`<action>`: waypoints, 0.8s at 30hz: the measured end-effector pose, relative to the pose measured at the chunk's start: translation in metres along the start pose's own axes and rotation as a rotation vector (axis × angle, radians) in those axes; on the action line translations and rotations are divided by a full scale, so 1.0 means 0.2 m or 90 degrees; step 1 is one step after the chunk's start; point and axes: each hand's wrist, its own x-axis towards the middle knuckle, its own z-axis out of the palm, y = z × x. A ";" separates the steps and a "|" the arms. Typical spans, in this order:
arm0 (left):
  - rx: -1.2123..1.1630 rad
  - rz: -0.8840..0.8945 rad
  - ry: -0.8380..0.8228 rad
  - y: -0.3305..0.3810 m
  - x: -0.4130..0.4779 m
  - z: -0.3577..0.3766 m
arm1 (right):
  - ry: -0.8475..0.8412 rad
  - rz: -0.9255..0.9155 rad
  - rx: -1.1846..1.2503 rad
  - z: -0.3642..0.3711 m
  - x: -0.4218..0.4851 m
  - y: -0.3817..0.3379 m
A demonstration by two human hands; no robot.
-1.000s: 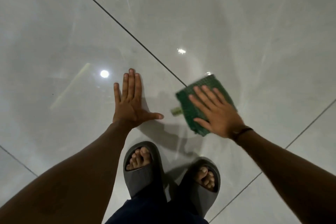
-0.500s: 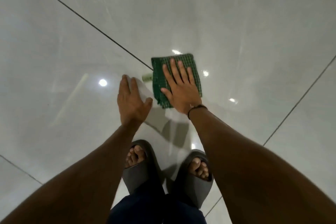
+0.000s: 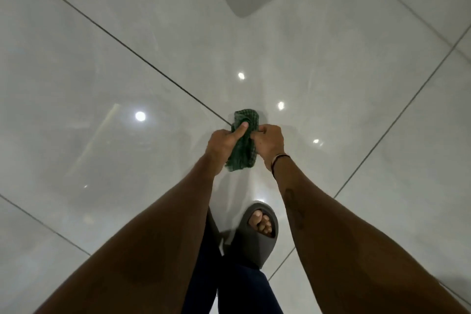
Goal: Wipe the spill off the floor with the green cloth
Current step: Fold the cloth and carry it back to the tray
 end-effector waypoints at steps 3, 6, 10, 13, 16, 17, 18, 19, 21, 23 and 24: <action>-0.153 0.008 -0.078 -0.03 -0.10 -0.01 | -0.075 -0.033 0.081 -0.06 -0.14 -0.01; -0.273 0.031 -0.094 0.41 -0.60 -0.14 | -0.080 -0.063 0.124 -0.44 -0.62 -0.51; -0.285 0.050 -0.081 1.10 -1.22 -0.38 | -0.066 -0.072 0.153 -1.00 -1.16 -1.24; -0.242 0.092 -0.071 1.66 -1.56 -0.53 | -0.023 -0.127 0.146 -1.36 -1.41 -1.76; -0.237 0.158 -0.051 2.18 -1.72 -0.61 | 0.000 -0.191 0.156 -1.57 -1.45 -2.23; -0.242 0.176 -0.040 2.34 -1.73 -0.62 | 0.002 -0.207 0.162 -1.62 -1.43 -2.38; -0.248 0.189 -0.028 2.49 -1.71 -0.64 | 0.011 -0.226 0.170 -1.66 -1.39 -2.52; -0.259 0.198 -0.016 2.61 -1.69 -0.65 | 0.025 -0.247 0.174 -1.68 -1.34 -2.64; -0.290 0.210 0.002 2.82 -1.62 -0.66 | 0.021 -0.289 0.156 -1.71 -1.18 -2.88; -0.300 0.216 0.036 2.99 -1.50 -0.66 | 0.006 -0.322 0.087 -1.70 -0.96 -3.07; -0.302 0.204 0.053 3.03 -1.44 -0.67 | 0.011 -0.327 0.031 -1.69 -0.87 -3.12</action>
